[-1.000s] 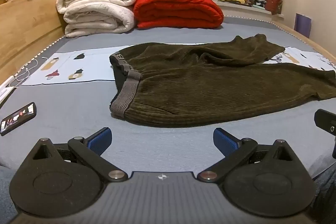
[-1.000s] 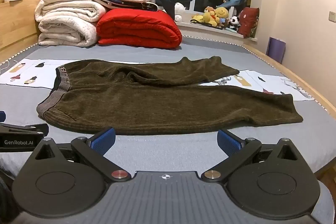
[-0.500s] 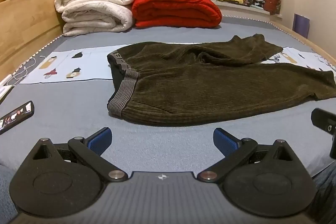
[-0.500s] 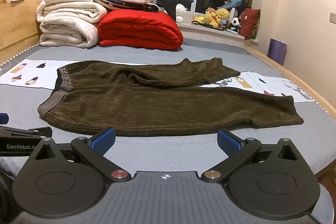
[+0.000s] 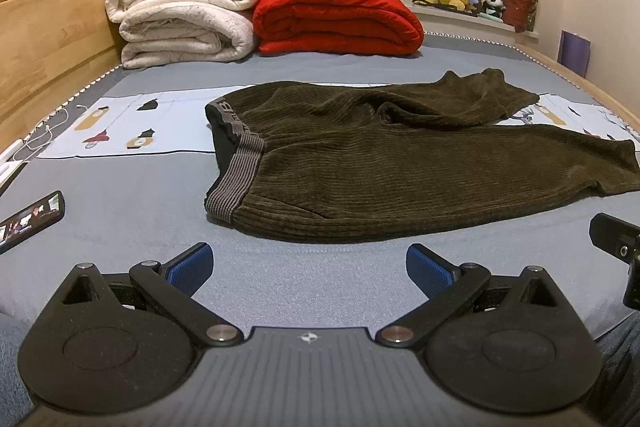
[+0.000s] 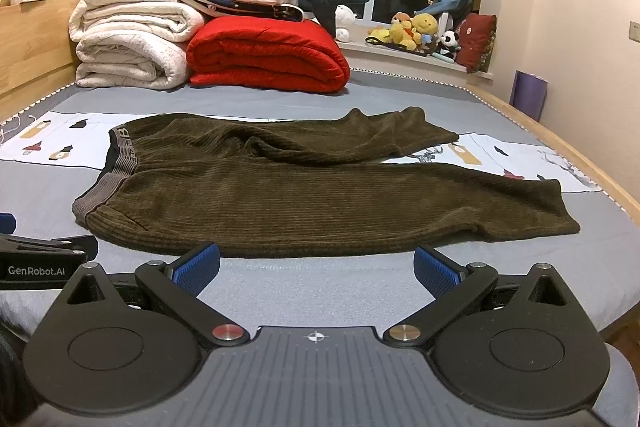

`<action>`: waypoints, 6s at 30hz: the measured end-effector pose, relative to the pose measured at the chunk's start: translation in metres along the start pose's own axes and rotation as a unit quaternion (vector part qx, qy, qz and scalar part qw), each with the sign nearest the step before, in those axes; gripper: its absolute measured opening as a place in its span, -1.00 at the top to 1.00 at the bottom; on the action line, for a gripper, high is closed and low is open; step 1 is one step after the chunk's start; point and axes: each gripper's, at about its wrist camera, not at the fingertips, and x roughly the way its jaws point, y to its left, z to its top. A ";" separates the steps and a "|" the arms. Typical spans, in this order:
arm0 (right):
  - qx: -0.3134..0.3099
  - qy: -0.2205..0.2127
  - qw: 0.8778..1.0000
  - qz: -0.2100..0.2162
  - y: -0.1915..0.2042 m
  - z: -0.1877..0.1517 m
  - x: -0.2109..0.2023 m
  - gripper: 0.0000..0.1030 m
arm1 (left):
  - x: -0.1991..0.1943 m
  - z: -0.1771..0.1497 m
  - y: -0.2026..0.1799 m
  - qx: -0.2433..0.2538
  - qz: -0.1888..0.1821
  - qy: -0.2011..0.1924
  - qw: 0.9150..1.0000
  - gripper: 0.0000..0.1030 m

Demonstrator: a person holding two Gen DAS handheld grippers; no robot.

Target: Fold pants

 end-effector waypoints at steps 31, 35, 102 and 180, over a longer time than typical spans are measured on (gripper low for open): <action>0.005 0.004 1.000 0.009 0.003 -0.004 0.001 -0.99 | 0.003 0.000 -0.001 0.001 0.000 0.007 1.000 -1.00; 0.006 0.004 1.000 0.009 0.003 -0.004 0.002 -0.99 | 0.003 0.000 -0.002 0.001 0.000 0.007 1.000 -1.00; 0.488 0.158 0.859 -0.012 -0.223 -0.009 0.273 -0.99 | 0.216 0.073 0.069 -0.332 0.123 0.138 0.925 0.36; 0.488 0.089 0.859 -0.128 -0.325 -0.046 0.242 0.08 | 0.153 0.026 0.110 -0.237 0.211 0.132 0.939 0.27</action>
